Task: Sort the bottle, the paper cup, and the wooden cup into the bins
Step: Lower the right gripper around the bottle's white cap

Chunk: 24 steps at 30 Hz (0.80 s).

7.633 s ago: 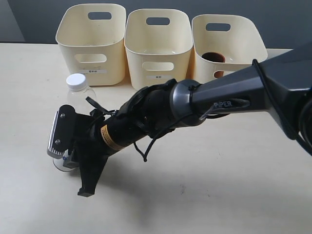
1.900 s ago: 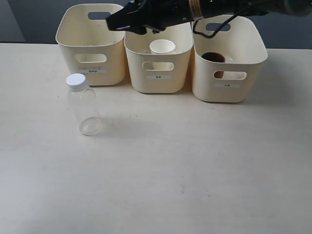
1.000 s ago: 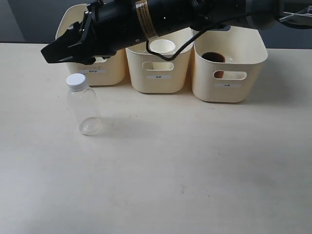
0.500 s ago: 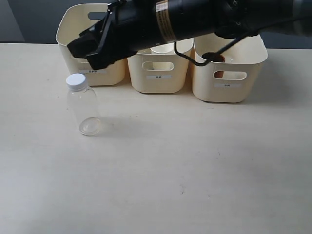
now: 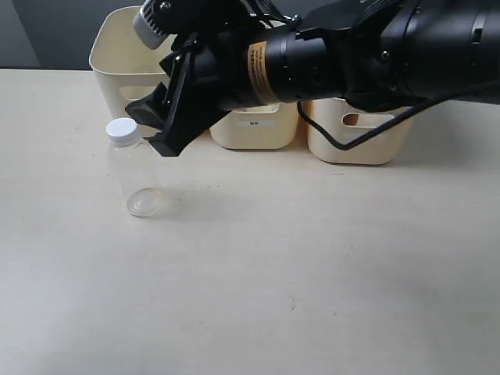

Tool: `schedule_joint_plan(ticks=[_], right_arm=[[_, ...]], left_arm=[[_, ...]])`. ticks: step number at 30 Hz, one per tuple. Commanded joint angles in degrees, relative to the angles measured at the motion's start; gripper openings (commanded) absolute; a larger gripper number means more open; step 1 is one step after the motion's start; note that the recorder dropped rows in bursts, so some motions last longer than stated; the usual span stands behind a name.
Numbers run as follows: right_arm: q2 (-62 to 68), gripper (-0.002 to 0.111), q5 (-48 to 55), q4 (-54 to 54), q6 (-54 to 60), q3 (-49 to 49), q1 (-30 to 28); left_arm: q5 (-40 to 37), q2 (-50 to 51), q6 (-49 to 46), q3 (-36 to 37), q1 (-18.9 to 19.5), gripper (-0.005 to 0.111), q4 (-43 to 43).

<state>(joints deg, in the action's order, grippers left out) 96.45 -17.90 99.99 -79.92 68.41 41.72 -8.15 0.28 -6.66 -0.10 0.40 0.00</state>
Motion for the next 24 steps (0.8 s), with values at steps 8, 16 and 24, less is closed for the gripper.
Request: schedule_joint_plan(ticks=[8,16,24], right_arm=[[11.83,0.065,0.01,-0.04,0.27,6.02,0.07],[16.55,0.065,-4.52,-0.93,-2.67,13.13,0.07],[20.30,0.065,-7.54,-1.30,-7.10,16.57,-0.04]], left_arm=[[0.41,-0.28,0.08,0.10,0.03,0.000,0.00],[0.41,-0.28,0.08,0.10,0.03,0.000,0.00],[0.41,-0.28,0.08,0.10,0.03,0.000,0.00]])
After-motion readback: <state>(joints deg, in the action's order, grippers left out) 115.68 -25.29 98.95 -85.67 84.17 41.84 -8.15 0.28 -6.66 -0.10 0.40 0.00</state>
